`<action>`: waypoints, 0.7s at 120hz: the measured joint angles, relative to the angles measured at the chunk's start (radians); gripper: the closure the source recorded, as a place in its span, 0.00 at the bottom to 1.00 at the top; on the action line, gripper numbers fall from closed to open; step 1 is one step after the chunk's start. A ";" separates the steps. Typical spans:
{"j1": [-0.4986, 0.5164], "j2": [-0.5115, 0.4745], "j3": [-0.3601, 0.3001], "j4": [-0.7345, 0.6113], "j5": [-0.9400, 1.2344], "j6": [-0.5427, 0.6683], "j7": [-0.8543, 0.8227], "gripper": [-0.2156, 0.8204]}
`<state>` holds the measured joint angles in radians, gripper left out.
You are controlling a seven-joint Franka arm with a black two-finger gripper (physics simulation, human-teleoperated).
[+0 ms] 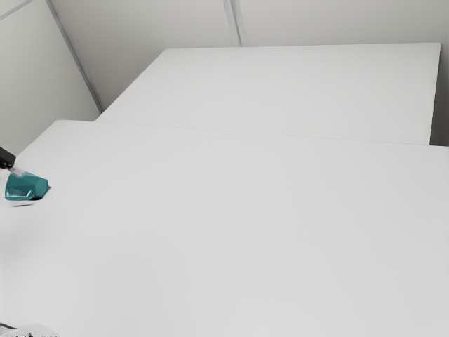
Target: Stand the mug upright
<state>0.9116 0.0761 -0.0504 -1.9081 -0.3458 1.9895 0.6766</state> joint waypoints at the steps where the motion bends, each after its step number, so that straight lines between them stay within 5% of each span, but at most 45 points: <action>1: 0.011 0.004 -0.005 0.001 -0.005 -0.002 0.009 0.21; 17: 0.221 0.101 -0.117 0.049 -0.057 -0.037 0.160 0.21; 29: 0.302 0.156 -0.141 0.099 -0.072 -0.060 0.273 0.21; 84: 0.367 0.477 -0.143 0.434 -0.157 -0.092 0.652 0.21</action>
<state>1.2785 0.5533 -0.1935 -1.4745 -0.5032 1.8977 1.3288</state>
